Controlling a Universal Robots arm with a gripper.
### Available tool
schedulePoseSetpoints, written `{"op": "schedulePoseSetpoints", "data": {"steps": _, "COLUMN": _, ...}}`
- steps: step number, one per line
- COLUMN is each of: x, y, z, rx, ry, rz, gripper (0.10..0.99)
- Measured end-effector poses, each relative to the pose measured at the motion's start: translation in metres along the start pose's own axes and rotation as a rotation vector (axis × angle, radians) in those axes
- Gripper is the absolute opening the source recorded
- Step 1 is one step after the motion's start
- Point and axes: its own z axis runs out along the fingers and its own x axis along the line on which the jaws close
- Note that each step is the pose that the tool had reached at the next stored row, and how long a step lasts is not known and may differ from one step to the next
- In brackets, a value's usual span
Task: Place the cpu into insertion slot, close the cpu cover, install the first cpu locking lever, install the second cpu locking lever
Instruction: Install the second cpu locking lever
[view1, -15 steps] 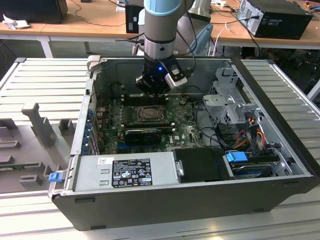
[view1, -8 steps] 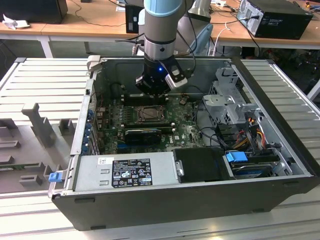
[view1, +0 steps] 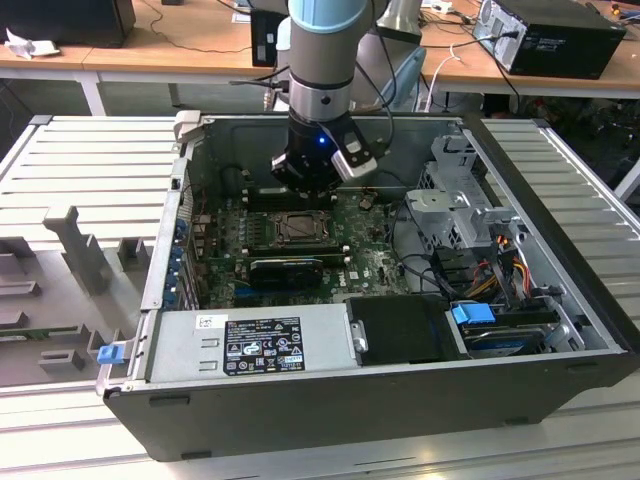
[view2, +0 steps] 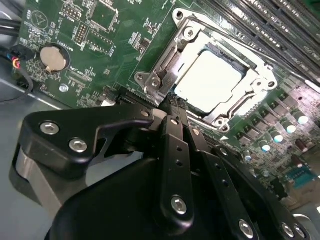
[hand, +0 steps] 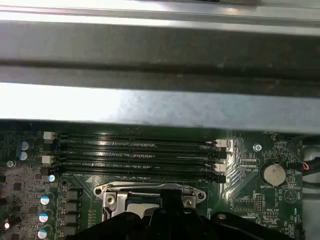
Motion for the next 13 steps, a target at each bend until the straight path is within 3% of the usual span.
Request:
{"op": "schedulePoseSetpoints", "data": {"steps": 2, "x": -0.0002, "y": -0.0001, "z": -0.0078, "rx": 0.0, "ry": 0.0, "rz": 0.001, "gripper": 0.106}}
{"op": "schedulePoseSetpoints", "data": {"steps": 13, "x": 0.0006, "y": -0.0192, "z": -0.0094, "rx": 0.0, "ry": -0.0002, "rz": 0.002, "gripper": 0.106}}
